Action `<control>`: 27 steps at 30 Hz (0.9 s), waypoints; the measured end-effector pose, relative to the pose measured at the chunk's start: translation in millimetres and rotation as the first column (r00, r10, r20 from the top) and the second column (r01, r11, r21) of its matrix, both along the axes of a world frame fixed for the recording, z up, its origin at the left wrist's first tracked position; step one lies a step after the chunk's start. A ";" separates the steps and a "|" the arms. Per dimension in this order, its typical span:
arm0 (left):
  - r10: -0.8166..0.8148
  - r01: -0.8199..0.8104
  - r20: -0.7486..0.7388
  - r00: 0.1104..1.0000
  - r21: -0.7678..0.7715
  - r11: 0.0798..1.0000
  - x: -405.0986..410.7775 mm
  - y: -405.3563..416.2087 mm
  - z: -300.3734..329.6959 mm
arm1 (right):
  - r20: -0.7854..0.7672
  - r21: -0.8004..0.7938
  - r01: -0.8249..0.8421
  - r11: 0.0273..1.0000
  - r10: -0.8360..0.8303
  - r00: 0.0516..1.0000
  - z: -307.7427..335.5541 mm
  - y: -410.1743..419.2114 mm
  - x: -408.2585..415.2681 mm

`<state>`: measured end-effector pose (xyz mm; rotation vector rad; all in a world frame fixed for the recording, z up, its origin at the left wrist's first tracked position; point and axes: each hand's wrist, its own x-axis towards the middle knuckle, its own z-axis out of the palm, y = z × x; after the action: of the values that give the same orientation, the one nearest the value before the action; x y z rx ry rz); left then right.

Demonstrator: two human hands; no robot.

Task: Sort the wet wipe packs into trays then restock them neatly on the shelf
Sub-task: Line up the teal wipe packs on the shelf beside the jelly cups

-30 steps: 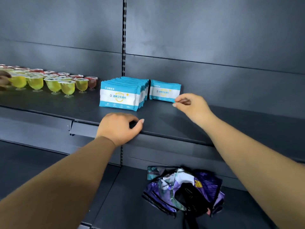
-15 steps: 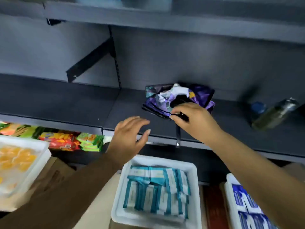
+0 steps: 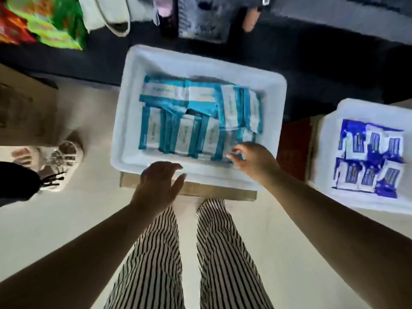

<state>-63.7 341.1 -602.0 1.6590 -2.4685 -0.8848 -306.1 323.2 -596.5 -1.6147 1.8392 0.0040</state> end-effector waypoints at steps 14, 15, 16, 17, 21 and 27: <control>0.113 0.007 0.288 0.951 -0.386 0.922 -11.7 12.7 -102.6 | 0.139 0.211 0.572 0.793 -0.604 0.785 -120.2 -22.9 39.4; 0.103 0.014 0.274 0.956 -0.395 0.919 -11.8 12.0 -101.8 | 0.137 0.248 0.624 0.741 -0.664 0.735 -123.6 -27.8 41.4; 0.096 0.017 0.263 0.960 -0.395 0.919 -12.0 12.2 -101.3 | 0.139 0.298 0.678 0.672 -0.733 0.666 -126.0 -32.1 43.4; 0.091 0.019 0.256 0.962 -0.397 0.917 -12.0 11.9 -100.3 | 0.140 0.372 0.726 0.578 -0.808 0.572 -127.4 -35.7 45.3; 0.091 0.008 0.258 0.962 -0.361 0.933 -11.9 9.9 -97.2 | 0.106 0.689 0.633 0.354 -0.913 0.395 -114.8 -30.8 53.7; 0.086 0.017 0.261 0.961 -0.367 0.930 -11.7 10.9 -99.4 | 0.105 0.616 0.537 0.576 -0.736 0.669 -104.2 -19.3 48.2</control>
<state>-75.4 352.0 -701.5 1.7743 -2.5534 -0.1727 -257.9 303.9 -700.7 -0.4323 1.8132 -0.0833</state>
